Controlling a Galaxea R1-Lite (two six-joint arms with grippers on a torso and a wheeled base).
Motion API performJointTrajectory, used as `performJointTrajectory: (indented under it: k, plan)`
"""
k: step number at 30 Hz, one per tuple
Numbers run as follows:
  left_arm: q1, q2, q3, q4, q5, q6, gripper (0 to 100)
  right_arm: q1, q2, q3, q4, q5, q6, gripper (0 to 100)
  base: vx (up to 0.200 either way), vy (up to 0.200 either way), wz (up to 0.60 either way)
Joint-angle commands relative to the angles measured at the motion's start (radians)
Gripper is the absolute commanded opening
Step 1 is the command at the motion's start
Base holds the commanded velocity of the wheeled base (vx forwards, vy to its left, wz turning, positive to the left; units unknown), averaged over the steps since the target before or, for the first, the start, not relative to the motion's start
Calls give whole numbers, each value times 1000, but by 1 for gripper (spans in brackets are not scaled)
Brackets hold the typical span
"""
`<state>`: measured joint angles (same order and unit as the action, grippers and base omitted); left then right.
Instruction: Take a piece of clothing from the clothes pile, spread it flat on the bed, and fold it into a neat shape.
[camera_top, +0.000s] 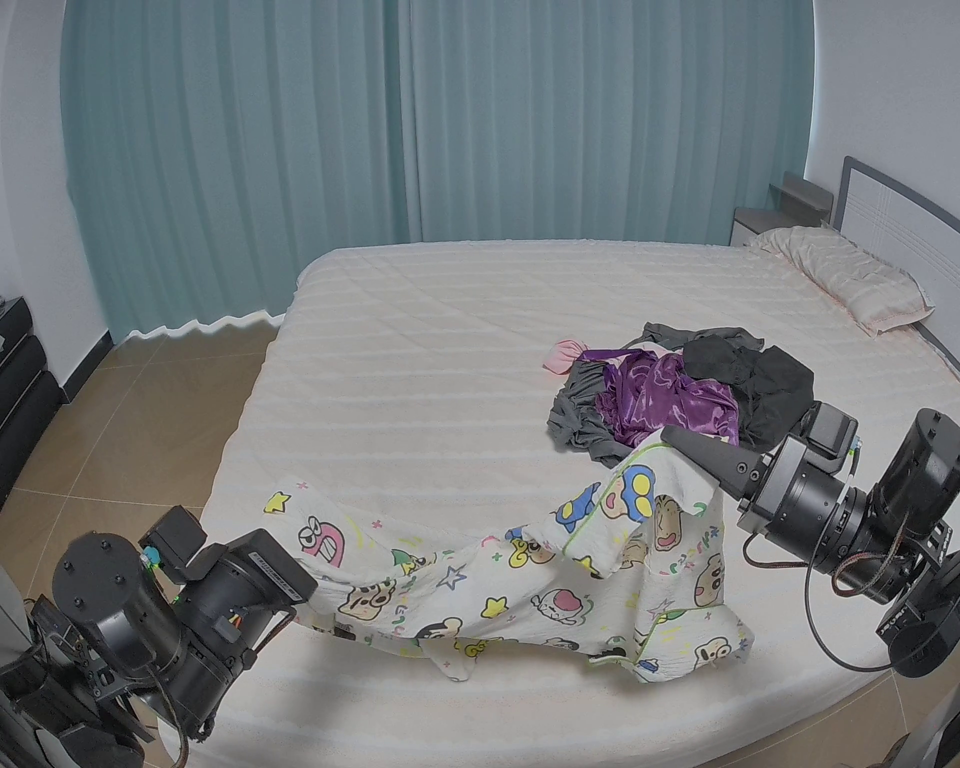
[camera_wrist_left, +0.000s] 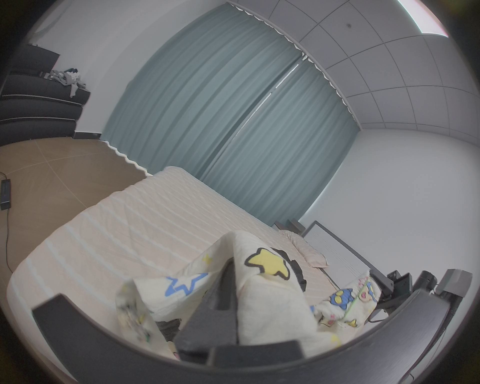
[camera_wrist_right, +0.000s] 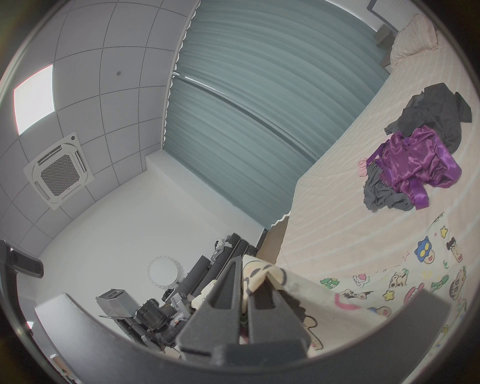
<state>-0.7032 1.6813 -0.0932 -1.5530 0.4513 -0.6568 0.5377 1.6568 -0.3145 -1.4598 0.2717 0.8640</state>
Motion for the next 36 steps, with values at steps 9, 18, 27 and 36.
performJointTrajectory:
  k: [9, 18, 27, 36]
  plan:
    - [-2, -2, 3, -15, 1, 0, 0, 1, -28, 0, 4, 0, -2, 0, 0, 0, 0]
    - [-2, -43, 4, -13, 4, 3, 0, -27, -94, -3, 13, 0, -5, 0, 0, 0, 0]
    - [-2, -132, 4, -10, 6, 26, 0, -27, -242, -63, 156, 7, -7, 0, -200, 0, 0]
    - [-15, -181, 7, -10, 9, 40, 0, -27, -341, -91, 249, 6, -8, 0, -200, 0, 0]
